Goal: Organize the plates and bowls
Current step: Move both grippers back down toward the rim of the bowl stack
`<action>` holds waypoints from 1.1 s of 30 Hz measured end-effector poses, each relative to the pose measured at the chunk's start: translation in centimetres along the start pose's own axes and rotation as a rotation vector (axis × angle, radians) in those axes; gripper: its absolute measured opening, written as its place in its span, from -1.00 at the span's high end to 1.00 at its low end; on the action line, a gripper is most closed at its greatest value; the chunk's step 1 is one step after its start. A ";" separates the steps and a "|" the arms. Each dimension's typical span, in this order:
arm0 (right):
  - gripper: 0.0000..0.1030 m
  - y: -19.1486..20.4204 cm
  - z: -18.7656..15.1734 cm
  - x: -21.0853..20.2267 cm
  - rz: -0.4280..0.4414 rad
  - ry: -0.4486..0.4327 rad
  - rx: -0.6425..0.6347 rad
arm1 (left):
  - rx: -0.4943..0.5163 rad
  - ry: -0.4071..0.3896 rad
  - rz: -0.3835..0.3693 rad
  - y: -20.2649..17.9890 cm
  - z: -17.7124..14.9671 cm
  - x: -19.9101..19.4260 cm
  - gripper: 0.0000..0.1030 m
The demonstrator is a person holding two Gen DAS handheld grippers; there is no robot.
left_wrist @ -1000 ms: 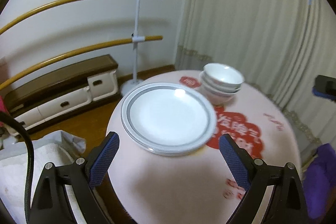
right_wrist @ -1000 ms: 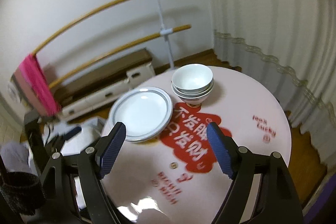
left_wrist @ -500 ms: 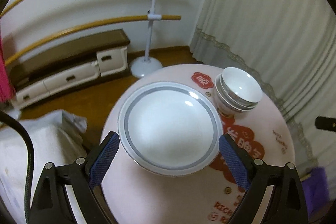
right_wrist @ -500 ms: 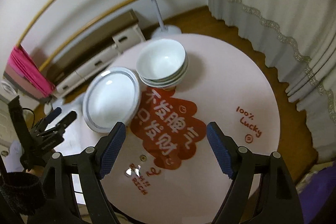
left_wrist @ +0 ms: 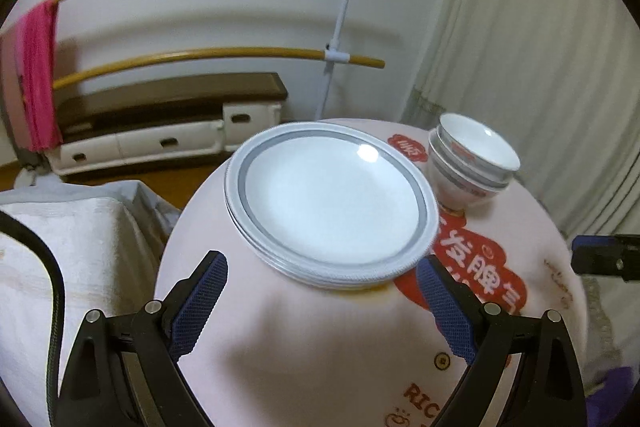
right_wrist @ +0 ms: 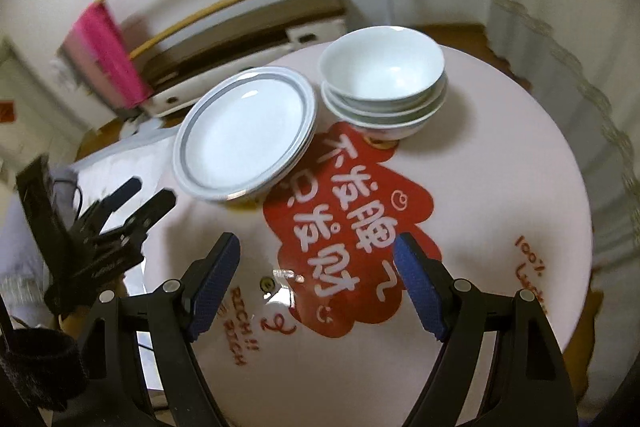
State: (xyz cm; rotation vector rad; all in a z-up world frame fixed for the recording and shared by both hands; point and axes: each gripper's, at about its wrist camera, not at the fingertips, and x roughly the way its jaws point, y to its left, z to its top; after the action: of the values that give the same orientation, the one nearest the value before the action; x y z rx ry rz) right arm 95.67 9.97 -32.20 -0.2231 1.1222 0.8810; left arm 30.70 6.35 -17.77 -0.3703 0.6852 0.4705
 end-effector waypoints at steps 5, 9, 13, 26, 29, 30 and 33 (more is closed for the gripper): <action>-0.57 -2.6 -3.5 -2.3 0.106 -0.096 -0.024 | 0.038 -0.014 0.068 -5.1 -1.6 -2.5 -0.81; -0.59 -4.8 -4.4 -6.1 0.159 -0.156 -0.016 | 0.088 -0.072 0.109 -10.1 -1.2 -6.6 -0.81; -0.70 -7.1 -4.7 -10.7 0.173 -0.275 -0.010 | 0.136 -0.141 0.133 -14.0 -1.1 -9.5 -0.81; -0.78 -9.7 -3.8 -21.3 0.206 -0.448 -0.054 | 0.219 -0.196 0.019 -21.3 0.4 -17.2 -0.82; -0.78 -9.7 -2.4 -22.6 0.178 -0.437 -0.070 | 0.254 -0.167 0.007 -21.5 3.4 -17.9 -0.82; -0.78 -9.7 -2.0 -22.8 0.164 -0.431 -0.071 | 0.264 -0.178 0.008 -21.3 4.1 -17.7 -0.82; -0.78 -9.1 -0.3 -23.2 0.132 -0.401 -0.097 | 0.306 -0.147 -0.022 -21.2 7.0 -16.7 -0.83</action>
State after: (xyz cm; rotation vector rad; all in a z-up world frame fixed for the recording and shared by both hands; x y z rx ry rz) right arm 98.51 -7.75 -14.93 -0.0476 0.7277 1.0454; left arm 34.17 -12.86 2.12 -0.0541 0.5982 0.3608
